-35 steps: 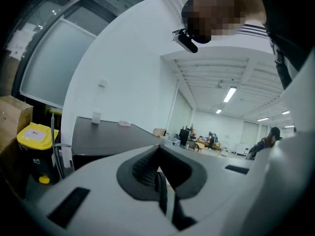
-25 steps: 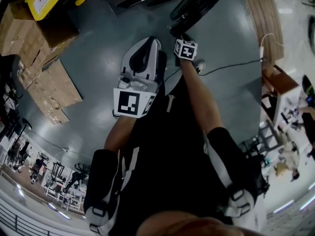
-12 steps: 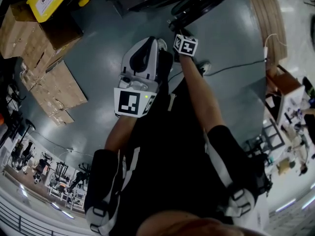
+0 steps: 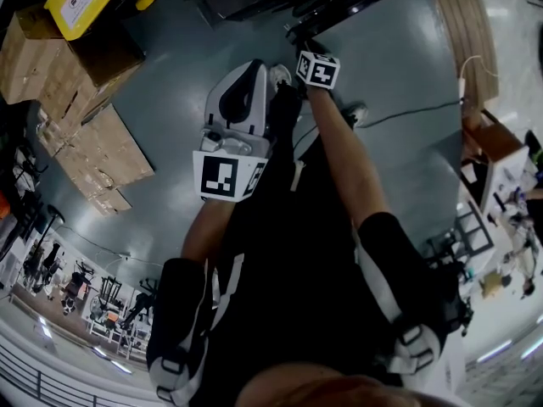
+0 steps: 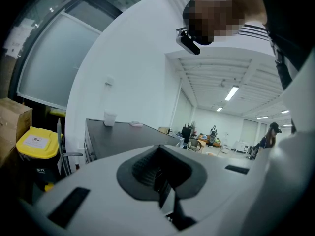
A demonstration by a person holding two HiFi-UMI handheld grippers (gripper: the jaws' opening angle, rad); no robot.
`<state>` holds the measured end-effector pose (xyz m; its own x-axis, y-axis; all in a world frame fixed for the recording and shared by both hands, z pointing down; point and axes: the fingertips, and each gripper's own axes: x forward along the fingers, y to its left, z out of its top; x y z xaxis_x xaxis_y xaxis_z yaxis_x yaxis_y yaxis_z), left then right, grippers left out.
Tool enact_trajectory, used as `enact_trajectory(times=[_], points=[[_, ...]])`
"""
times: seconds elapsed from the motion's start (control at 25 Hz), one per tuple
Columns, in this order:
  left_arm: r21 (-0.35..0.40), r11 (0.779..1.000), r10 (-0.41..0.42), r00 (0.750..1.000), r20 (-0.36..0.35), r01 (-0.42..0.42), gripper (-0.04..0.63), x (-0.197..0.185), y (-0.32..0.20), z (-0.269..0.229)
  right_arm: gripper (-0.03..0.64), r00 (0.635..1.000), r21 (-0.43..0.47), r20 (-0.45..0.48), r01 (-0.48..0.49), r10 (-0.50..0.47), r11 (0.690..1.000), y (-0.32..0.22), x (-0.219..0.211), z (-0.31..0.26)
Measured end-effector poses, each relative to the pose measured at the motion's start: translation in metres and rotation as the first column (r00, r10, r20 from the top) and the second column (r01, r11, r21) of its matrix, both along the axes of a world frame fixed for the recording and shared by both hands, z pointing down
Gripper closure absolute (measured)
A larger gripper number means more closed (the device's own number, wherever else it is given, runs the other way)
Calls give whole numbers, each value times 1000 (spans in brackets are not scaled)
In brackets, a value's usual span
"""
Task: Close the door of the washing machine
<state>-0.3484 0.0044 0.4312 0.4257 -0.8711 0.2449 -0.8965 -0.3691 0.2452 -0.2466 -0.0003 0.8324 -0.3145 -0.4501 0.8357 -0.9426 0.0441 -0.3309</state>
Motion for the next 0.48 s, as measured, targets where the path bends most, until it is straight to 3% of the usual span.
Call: enact_trajectory(times=[0.48], points=[[-19, 1000, -6, 1000, 10, 6, 589, -7, -1, 11, 515, 998, 22, 69, 6, -7, 1000, -32, -27, -4]])
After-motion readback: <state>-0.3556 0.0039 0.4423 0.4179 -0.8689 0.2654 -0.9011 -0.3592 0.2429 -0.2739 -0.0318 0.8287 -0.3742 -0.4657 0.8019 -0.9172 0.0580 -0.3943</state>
